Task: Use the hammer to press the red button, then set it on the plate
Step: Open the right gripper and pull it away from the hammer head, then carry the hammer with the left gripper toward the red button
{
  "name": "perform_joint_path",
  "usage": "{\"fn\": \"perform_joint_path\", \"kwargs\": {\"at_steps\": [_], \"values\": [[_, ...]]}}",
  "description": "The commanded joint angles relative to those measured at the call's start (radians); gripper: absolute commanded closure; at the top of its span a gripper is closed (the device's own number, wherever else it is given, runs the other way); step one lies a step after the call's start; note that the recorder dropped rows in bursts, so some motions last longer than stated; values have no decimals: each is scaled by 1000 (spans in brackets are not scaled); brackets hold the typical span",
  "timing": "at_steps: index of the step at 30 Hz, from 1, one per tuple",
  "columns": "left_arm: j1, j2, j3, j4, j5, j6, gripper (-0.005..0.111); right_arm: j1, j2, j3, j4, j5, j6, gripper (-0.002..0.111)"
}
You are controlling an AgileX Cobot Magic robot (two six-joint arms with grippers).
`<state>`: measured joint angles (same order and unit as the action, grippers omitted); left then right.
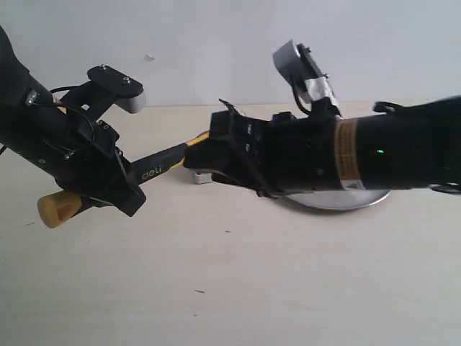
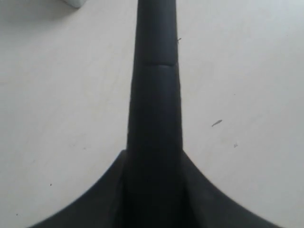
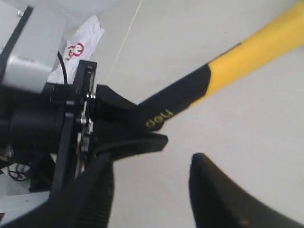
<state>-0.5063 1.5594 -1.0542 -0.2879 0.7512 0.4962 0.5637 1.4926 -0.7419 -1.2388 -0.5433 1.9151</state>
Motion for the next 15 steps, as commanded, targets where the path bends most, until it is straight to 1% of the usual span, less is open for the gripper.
{"fn": "perform_joint_path", "kwargs": {"at_steps": [1,2,4,8,11,15], "values": [[-3,-14,-11,-80,-101,-9,107,1,-208,148,-156,193,-29,99],[-3,-16,-8,-95,-112,-11,107,1,-266,187,-194,247,-29,108],[-3,-20,2,-138,-158,-11,107,1,-386,256,-233,351,-27,108],[-3,-50,33,-215,-257,-11,107,1,-605,385,-240,543,-58,108],[-3,-73,58,-243,-312,-11,107,1,-735,461,-245,607,-92,108],[-3,-107,110,-272,-371,-5,107,1,-879,535,-263,617,-104,108]]}}
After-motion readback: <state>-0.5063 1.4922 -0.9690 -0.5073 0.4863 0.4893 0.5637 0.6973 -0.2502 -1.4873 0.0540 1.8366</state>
